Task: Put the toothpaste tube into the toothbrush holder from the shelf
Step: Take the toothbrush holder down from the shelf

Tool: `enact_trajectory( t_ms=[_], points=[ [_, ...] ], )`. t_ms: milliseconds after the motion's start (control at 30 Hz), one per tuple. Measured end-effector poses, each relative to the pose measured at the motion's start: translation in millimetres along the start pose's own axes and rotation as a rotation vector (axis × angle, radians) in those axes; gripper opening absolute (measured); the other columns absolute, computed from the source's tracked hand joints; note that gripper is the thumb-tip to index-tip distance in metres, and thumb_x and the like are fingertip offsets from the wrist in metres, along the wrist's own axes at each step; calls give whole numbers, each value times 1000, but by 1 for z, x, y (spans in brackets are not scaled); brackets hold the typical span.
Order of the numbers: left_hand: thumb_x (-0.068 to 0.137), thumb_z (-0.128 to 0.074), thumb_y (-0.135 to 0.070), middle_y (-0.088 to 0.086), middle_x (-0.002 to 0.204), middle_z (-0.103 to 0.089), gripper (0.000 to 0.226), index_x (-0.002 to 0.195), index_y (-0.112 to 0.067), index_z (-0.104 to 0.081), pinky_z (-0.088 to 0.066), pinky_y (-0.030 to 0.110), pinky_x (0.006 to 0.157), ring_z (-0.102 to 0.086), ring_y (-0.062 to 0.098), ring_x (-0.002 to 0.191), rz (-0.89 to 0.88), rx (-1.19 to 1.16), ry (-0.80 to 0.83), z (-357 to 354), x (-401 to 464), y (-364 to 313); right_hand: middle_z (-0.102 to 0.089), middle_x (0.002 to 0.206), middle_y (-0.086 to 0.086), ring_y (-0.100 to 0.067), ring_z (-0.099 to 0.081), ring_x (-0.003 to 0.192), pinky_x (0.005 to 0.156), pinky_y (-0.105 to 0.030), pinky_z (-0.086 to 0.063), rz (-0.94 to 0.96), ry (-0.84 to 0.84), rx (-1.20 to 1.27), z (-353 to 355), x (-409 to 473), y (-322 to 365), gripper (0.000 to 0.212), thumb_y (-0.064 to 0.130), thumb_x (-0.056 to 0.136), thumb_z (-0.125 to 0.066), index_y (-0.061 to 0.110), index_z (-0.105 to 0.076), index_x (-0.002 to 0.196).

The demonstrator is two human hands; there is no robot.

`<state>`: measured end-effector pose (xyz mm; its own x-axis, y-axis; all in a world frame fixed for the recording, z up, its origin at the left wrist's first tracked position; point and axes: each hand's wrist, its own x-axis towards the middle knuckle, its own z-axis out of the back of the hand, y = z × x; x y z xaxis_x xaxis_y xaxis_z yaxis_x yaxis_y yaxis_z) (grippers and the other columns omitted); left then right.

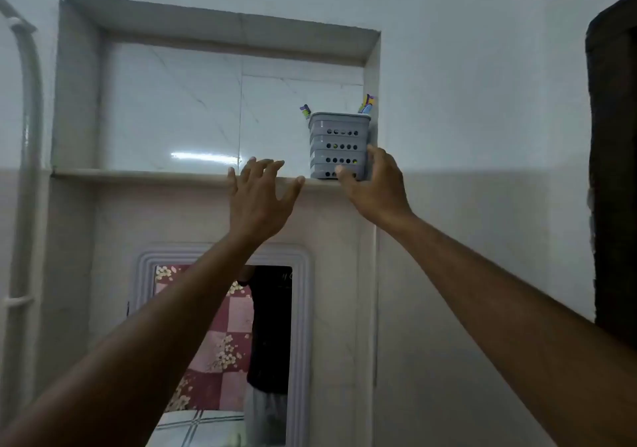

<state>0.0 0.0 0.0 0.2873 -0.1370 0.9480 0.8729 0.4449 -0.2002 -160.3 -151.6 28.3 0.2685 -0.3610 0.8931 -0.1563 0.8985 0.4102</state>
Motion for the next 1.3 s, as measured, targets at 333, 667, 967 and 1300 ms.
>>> enact_trajectory(
  t_ms=[333, 667, 967, 1300],
  points=[
    [100, -52, -71, -9, 131, -69, 54, 129, -30, -73, -2, 49, 132, -40, 17, 151, 24, -37, -225, -32, -2, 12, -48, 157, -11, -33, -54, 142, 113, -52, -54, -147, -139, -23, -65, 31, 1, 122, 69, 71, -86, 9, -30, 162],
    [100, -49, -73, -6, 139, -66, 60, 134, -28, -70, 3, 46, 132, -38, 17, 152, 53, -113, -123, -16, -2, 8, -52, 153, -10, -33, -55, 139, 102, -38, -51, -117, -270, -7, -48, 14, 13, 129, 59, 66, -93, 11, -28, 167],
    [100, -47, -73, 1, 149, -60, 67, 145, -25, -60, -20, 56, 128, -49, 22, 144, 93, -224, 16, 10, -35, -12, -61, 155, -2, -23, -66, 134, 96, -32, -61, -59, -338, 119, -16, -34, 21, 136, 72, 59, -97, 14, -34, 164],
    [97, -58, -67, 6, 151, -57, 65, 145, -24, -60, -44, 50, 112, -50, 22, 139, 161, -250, 234, 90, -152, -52, -63, 152, 1, -16, -68, 127, 88, -33, -65, -168, -165, 101, 53, -173, 21, 135, 79, 58, -95, 18, -36, 162]
  ],
)
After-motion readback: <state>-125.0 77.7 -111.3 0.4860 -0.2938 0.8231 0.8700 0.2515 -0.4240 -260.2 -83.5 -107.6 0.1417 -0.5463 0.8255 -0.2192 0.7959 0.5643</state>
